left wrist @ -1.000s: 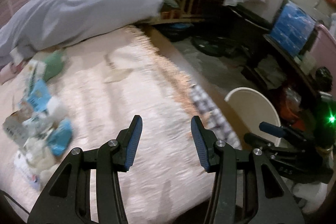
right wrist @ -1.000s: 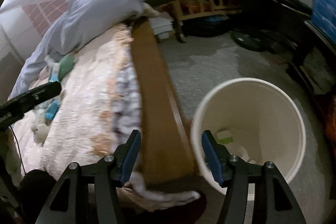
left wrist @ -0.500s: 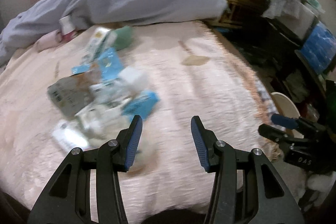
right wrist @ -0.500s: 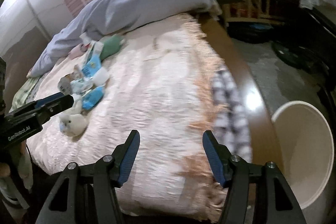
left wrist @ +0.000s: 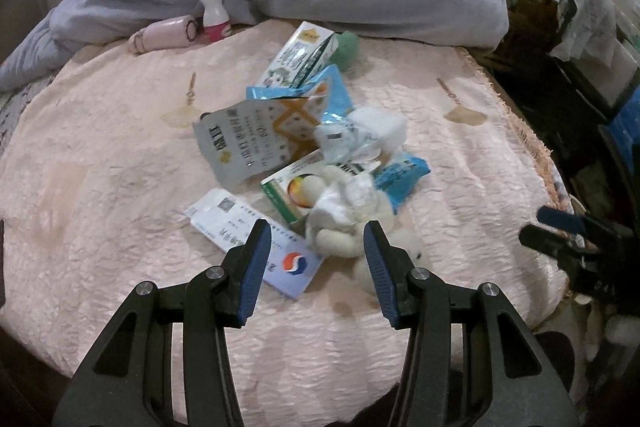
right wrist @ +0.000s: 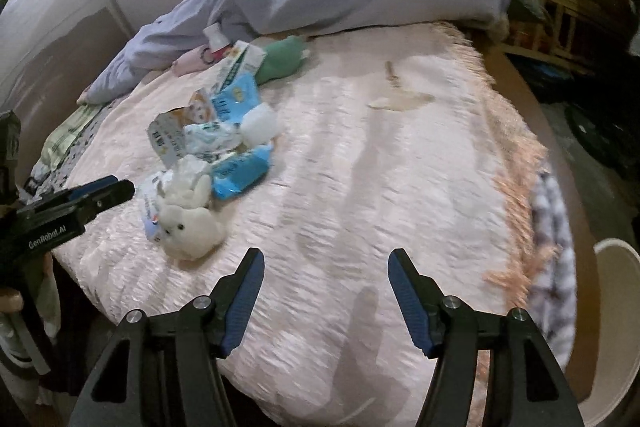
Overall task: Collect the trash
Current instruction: 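Grasp the white foam block with the right tool while the left tool grasps a clear plastic bag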
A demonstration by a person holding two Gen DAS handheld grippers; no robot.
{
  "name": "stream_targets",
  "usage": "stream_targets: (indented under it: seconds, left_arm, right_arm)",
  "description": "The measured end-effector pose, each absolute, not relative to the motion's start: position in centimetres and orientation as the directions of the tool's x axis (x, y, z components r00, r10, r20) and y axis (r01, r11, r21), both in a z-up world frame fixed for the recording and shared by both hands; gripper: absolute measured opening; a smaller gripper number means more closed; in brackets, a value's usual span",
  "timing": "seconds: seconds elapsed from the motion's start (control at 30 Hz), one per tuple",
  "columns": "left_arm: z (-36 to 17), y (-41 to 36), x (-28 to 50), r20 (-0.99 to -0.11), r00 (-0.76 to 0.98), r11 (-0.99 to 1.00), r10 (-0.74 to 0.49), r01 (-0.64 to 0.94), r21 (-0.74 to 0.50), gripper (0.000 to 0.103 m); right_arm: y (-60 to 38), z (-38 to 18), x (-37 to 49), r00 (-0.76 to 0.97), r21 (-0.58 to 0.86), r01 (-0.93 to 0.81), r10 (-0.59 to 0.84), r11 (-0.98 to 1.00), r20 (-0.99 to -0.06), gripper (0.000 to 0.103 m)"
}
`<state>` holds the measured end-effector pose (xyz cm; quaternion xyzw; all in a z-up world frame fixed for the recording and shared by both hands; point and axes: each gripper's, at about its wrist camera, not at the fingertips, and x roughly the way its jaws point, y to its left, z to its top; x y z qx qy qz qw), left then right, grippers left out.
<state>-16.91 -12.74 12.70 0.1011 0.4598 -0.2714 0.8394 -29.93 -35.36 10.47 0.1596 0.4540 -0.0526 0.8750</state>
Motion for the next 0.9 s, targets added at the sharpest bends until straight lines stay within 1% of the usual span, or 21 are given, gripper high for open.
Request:
stream_targets:
  seconds: [0.27, 0.4, 0.57, 0.7, 0.77, 0.83, 0.87, 0.9]
  left_arm:
    - [12.5, -12.6, -15.3, -0.827, 0.4, 0.834, -0.395, 0.533, -0.14, 0.046]
    - [12.7, -12.6, -14.5, -0.823, 0.403, 0.833, -0.401, 0.535, -0.144, 0.046]
    - [12.6, -12.6, -13.4, -0.828, 0.393, 0.831, -0.401, 0.536, -0.148, 0.046]
    - [12.3, -13.1, -12.7, -0.832, 0.379, 0.825, -0.404, 0.545, -0.152, 0.046]
    - [12.2, -13.6, -12.4, -0.832, 0.372, 0.819, -0.411, 0.551, -0.159, 0.046]
    - [12.0, -14.3, -12.0, -0.833, 0.365, 0.813, -0.416, 0.56, -0.161, 0.046]
    - [11.9, -14.7, -11.8, -0.833, 0.362, 0.809, -0.419, 0.565, -0.161, 0.046]
    - [11.8, -15.1, -11.7, -0.833, 0.36, 0.806, -0.421, 0.569, -0.161, 0.046]
  right_arm:
    - [-34.1, 10.5, -24.3, 0.585, 0.249, 0.172, 0.104, 0.953, -0.804, 0.062]
    - [-33.4, 10.5, -20.1, 0.589, 0.24, 0.131, 0.119, 0.962, -0.799, 0.062]
    - [-33.1, 9.6, -15.4, 0.588, 0.205, 0.106, 0.105, 0.973, -0.802, 0.062]
    - [-33.5, 8.1, -12.1, 0.547, 0.217, 0.098, 0.13, 0.971, -0.827, 0.061]
    - [-33.2, 7.3, -11.1, 0.521, 0.201, 0.078, 0.132, 0.976, -0.843, 0.061]
    - [-32.7, 6.4, -10.8, 0.497, 0.195, 0.053, 0.144, 0.979, -0.856, 0.051]
    - [-32.5, 6.0, -10.6, 0.488, 0.192, 0.041, 0.148, 0.981, -0.861, 0.041]
    - [-32.4, 5.7, -10.7, 0.487, 0.18, 0.042, 0.137, 0.983, -0.863, 0.039]
